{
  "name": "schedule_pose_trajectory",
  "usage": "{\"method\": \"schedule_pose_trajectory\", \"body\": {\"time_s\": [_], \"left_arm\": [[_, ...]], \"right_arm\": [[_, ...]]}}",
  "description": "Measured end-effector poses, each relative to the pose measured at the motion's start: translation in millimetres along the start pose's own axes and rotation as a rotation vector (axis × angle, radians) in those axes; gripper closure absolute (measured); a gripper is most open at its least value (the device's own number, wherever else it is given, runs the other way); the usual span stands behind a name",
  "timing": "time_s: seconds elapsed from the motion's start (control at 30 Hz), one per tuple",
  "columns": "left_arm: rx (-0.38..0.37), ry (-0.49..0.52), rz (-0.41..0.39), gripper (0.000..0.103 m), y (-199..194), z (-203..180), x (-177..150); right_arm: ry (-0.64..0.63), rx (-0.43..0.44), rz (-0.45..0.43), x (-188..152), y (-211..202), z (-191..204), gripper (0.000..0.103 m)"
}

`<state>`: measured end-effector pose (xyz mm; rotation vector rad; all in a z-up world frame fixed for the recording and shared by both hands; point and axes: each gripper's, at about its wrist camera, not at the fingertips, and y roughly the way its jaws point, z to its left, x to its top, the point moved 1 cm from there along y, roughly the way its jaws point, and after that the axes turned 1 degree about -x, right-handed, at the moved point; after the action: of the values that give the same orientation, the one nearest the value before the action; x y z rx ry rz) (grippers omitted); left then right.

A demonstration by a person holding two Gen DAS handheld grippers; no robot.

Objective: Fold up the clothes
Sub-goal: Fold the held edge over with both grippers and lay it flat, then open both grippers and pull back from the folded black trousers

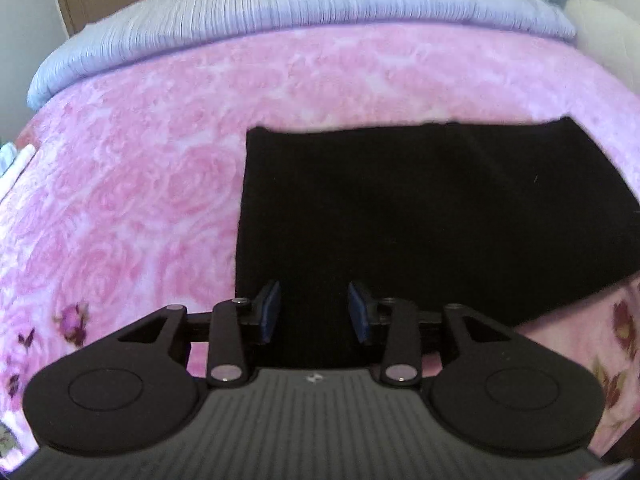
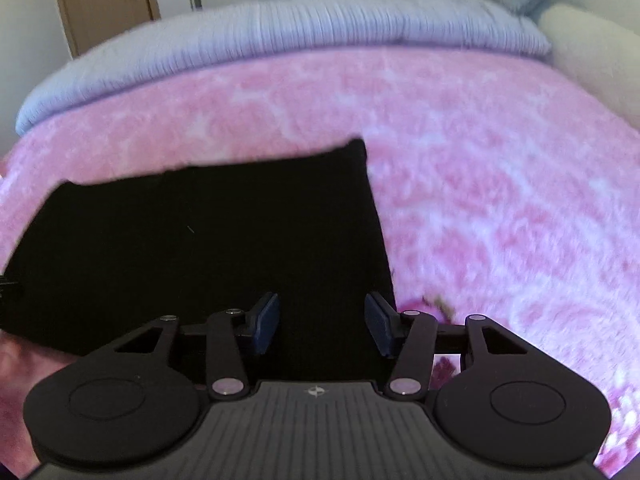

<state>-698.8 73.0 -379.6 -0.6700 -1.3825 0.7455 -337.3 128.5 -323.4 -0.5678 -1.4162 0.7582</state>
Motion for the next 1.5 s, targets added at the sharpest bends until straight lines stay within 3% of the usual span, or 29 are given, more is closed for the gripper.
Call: {"method": "schedule_pose_trajectory", "body": {"time_s": [0.13,0.3,0.37,0.67,1.0,1.5], "left_arm": [[0.021,-0.041,0.002,0.067,-7,-1,-6],[0.036,-0.051,-0.052,0.068,-51,-14,-13],[0.041,-0.058,-0.077,0.067,-69,-19,-18],[0.036,-0.035,-0.141,0.061,-133,-43,-51],[0.015,0.013,-0.177,0.058,-178,-66,-82],[0.030,0.011,-0.177,0.055,-182,-64,-87]], "right_arm": [[0.038,0.016,0.098,-12,23,0,0.042],[0.047,-0.001,0.080,-14,2,12,0.038],[0.043,-0.003,0.056,-15,-12,17,0.029],[0.066,-0.012,0.011,-46,-78,29,0.015],[0.050,-0.035,-0.004,-70,-129,41,0.015],[0.037,-0.050,0.004,-77,-142,46,0.015]]}}
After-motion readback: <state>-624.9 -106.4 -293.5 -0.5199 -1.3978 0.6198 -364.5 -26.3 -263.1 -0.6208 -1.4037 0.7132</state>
